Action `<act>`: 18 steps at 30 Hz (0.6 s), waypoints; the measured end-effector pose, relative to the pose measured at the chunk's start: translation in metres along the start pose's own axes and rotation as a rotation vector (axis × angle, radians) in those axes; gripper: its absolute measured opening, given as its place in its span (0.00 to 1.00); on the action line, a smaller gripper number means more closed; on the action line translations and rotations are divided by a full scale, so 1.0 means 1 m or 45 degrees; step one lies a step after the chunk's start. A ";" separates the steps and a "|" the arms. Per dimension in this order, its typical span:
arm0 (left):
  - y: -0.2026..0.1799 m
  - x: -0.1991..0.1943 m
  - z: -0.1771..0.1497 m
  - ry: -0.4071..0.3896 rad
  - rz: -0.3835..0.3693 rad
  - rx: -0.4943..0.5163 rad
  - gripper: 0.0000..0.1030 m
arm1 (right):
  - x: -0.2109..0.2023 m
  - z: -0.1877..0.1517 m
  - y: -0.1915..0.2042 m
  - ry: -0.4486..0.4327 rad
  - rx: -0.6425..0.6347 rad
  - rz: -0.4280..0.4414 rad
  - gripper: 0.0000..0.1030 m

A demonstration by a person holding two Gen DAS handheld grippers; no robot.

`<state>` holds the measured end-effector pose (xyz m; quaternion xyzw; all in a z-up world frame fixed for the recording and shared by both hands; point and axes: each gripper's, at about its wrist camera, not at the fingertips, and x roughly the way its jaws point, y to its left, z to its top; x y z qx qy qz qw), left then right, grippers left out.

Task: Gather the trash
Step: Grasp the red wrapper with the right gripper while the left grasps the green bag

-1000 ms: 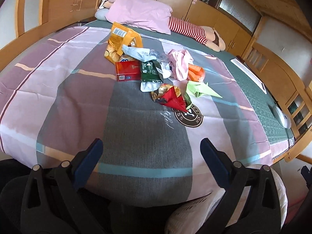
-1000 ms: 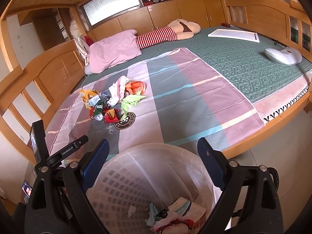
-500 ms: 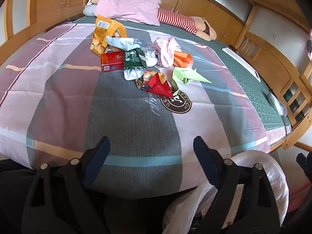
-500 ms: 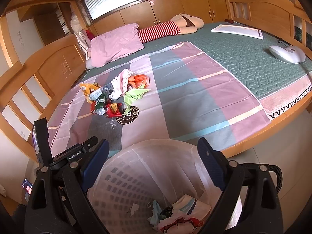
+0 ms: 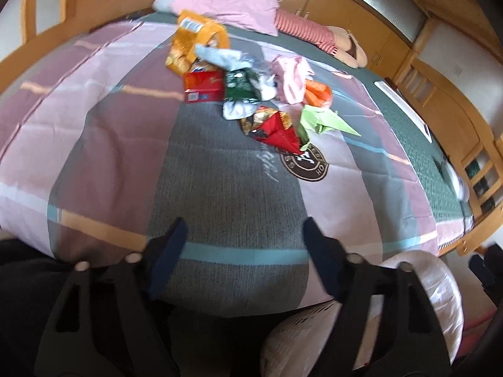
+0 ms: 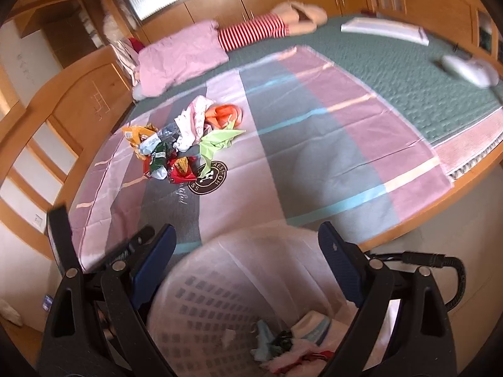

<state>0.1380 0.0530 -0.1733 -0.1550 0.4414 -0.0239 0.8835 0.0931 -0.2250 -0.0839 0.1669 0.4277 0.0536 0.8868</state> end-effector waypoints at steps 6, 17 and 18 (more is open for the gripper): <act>0.020 0.002 0.001 0.039 -0.081 -0.175 0.63 | 0.074 0.059 0.055 0.119 -0.115 0.055 0.87; 0.024 0.002 -0.001 0.049 -0.113 -0.221 0.69 | 0.243 0.078 0.161 0.407 -0.401 -0.018 0.62; 0.025 0.001 -0.001 0.046 -0.116 -0.228 0.70 | 0.251 0.076 0.158 0.438 -0.388 -0.026 0.57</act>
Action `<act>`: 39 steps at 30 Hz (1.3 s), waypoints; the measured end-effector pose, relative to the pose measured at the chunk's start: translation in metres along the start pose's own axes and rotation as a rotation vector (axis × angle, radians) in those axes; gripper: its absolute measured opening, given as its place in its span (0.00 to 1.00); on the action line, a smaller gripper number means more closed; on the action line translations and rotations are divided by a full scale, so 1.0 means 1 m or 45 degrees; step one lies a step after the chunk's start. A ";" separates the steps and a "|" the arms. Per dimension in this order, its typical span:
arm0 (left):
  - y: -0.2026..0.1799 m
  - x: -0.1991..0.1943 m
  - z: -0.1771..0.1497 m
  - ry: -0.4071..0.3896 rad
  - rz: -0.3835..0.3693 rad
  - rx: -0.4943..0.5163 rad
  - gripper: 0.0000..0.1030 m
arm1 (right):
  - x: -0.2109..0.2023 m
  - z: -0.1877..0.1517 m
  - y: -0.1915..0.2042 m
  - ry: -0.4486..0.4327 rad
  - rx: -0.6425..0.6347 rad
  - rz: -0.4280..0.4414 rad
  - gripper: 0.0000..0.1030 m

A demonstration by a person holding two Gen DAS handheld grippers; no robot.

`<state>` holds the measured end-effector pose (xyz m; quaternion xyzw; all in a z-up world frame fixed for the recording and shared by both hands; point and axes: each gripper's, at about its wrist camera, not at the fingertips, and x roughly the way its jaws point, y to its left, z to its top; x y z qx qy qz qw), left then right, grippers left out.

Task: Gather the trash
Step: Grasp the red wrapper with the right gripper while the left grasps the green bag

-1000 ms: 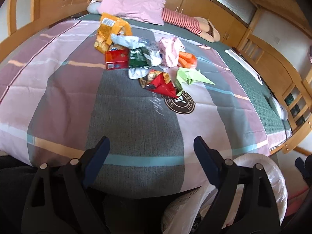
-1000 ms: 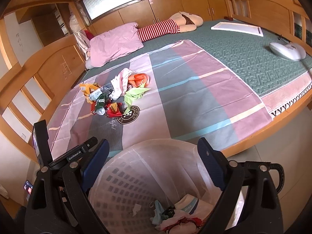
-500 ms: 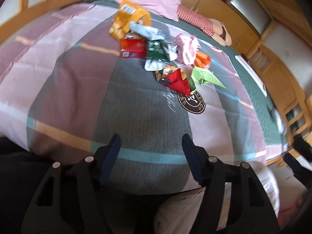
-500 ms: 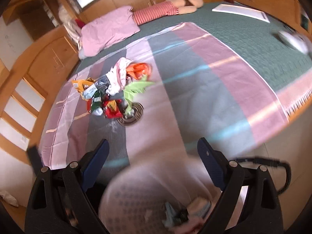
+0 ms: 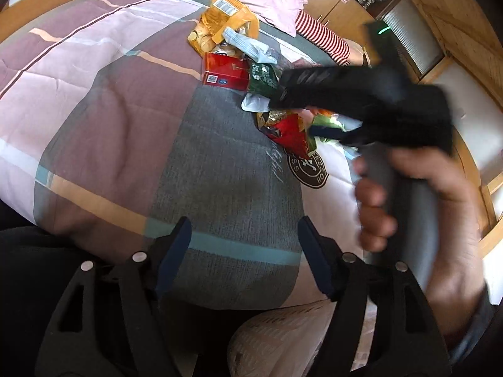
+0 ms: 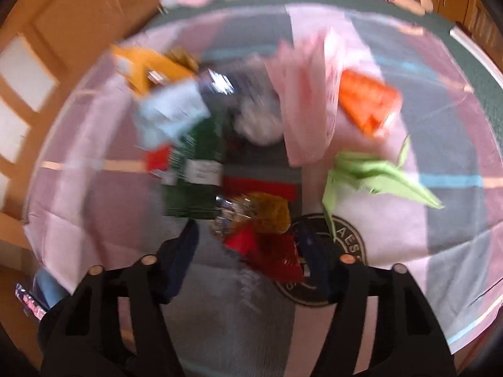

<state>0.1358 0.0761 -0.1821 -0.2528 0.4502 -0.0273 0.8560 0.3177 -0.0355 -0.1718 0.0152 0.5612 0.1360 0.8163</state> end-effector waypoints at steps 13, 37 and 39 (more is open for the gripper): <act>0.008 0.004 0.063 -0.031 -0.021 -0.091 0.71 | -0.102 -0.056 -0.080 -0.132 0.102 0.292 0.27; -0.020 0.057 0.093 0.059 -0.113 0.047 0.27 | -0.163 -0.174 -0.112 -0.324 0.210 0.237 0.27; -0.017 0.045 0.076 0.047 -0.119 0.042 0.27 | -0.166 -0.176 -0.107 -0.332 0.207 0.247 0.27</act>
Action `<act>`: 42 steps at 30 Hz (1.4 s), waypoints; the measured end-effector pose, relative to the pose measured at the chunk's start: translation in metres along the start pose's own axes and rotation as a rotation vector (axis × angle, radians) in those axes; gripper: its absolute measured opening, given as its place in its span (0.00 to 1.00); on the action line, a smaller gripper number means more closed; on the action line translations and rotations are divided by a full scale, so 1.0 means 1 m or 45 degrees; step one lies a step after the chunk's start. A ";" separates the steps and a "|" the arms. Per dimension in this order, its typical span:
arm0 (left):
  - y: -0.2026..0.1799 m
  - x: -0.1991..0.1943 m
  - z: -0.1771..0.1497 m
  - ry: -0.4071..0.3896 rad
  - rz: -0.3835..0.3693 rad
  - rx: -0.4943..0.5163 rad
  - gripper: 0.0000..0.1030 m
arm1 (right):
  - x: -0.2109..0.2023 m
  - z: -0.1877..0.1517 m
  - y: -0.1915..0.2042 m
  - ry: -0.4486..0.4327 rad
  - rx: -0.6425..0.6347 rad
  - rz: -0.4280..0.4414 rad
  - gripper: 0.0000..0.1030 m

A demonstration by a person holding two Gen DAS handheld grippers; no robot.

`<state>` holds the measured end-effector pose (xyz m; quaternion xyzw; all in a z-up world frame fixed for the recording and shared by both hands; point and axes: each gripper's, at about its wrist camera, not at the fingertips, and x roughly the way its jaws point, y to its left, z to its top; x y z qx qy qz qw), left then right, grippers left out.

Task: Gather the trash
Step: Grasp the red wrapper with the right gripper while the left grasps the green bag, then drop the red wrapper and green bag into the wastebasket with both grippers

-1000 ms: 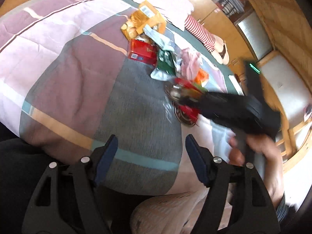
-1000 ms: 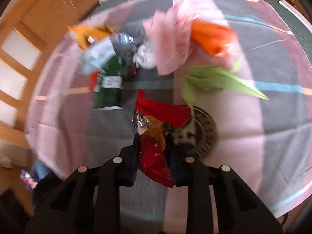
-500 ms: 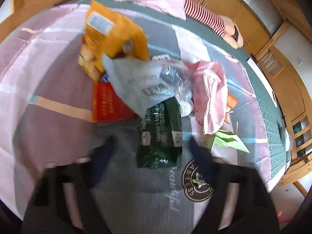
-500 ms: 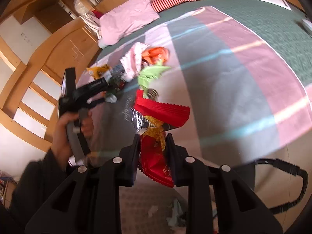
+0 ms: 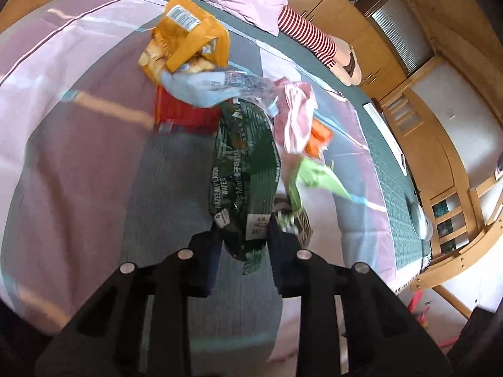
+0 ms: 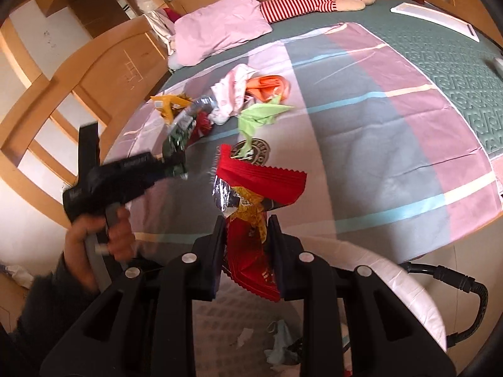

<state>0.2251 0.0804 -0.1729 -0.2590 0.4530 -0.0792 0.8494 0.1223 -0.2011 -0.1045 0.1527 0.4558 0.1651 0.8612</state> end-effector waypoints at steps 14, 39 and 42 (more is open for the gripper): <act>-0.009 -0.084 -0.084 -0.220 -0.130 0.165 0.27 | -0.036 -0.030 0.021 -0.018 -0.119 -0.062 0.27; -0.033 -0.084 -0.104 -0.138 -0.431 0.348 0.27 | -0.080 -0.053 -0.018 -0.185 0.085 -0.157 0.63; -0.042 -0.086 -0.113 -0.050 -0.645 0.429 0.27 | -0.107 -0.049 -0.017 -0.386 0.122 -0.145 0.66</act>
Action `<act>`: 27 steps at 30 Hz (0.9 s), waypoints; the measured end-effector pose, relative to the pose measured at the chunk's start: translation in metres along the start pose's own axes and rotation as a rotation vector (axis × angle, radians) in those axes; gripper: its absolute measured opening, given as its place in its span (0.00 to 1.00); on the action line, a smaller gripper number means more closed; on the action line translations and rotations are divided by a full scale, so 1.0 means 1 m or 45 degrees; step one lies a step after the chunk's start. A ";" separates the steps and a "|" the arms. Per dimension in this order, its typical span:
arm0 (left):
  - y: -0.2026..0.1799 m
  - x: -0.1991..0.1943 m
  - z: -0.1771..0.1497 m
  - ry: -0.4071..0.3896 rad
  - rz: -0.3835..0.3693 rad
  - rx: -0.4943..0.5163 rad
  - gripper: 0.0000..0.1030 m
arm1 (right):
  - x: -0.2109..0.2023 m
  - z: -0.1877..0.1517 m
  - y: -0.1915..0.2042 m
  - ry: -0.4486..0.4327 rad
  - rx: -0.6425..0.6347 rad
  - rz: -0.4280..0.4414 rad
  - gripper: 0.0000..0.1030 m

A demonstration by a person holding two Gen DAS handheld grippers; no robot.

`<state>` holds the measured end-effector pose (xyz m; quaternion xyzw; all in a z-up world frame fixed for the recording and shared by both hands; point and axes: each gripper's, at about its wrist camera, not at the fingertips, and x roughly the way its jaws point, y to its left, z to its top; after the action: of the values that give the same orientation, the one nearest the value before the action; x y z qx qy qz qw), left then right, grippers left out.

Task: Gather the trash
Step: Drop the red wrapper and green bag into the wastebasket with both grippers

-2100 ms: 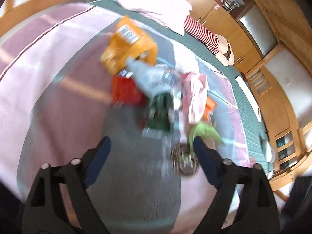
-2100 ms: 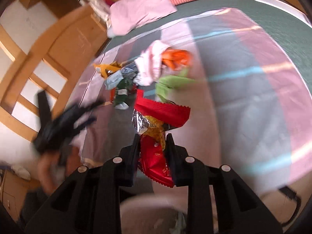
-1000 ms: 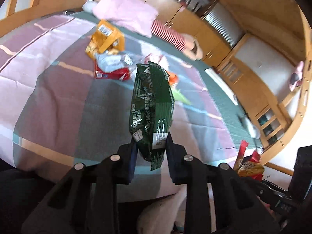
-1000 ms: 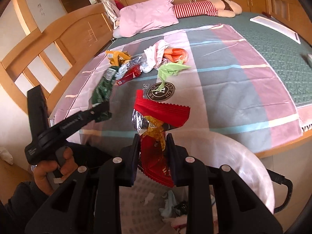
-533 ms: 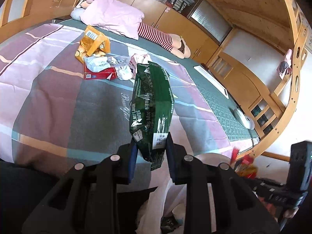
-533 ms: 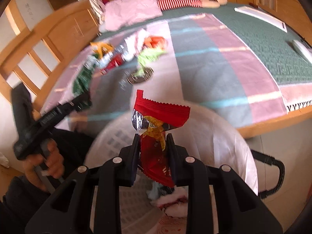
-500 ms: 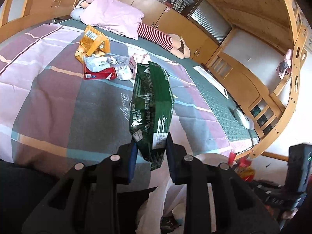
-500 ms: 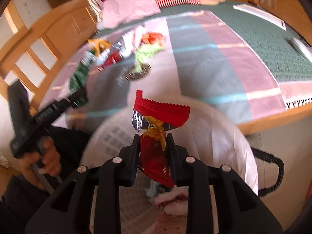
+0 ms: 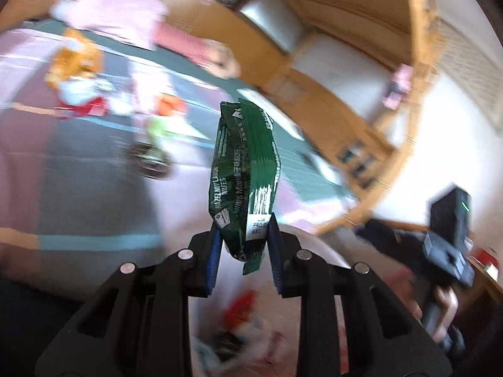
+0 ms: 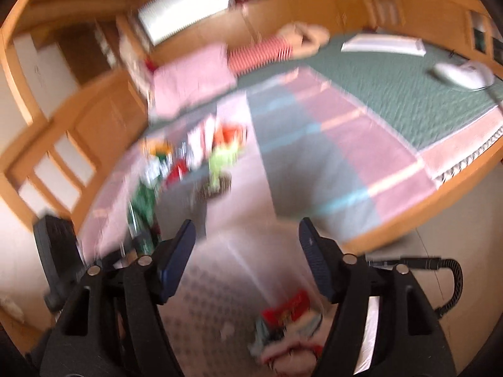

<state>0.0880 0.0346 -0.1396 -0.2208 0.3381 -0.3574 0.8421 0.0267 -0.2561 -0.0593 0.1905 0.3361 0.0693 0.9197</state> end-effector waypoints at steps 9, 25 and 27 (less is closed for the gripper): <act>-0.045 0.029 -0.028 0.310 -0.248 0.258 0.57 | -0.023 0.016 -0.027 -0.154 0.169 -0.023 0.66; 0.000 0.003 -0.005 0.022 0.059 -0.056 0.87 | 0.004 0.004 -0.022 -0.011 0.169 -0.029 0.72; 0.007 -0.004 0.000 -0.021 0.104 -0.100 0.87 | 0.009 0.003 -0.018 0.008 0.135 -0.047 0.72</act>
<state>0.0890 0.0423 -0.1418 -0.2425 0.3535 -0.3072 0.8496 0.0349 -0.2708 -0.0696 0.2327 0.3455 0.0351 0.9084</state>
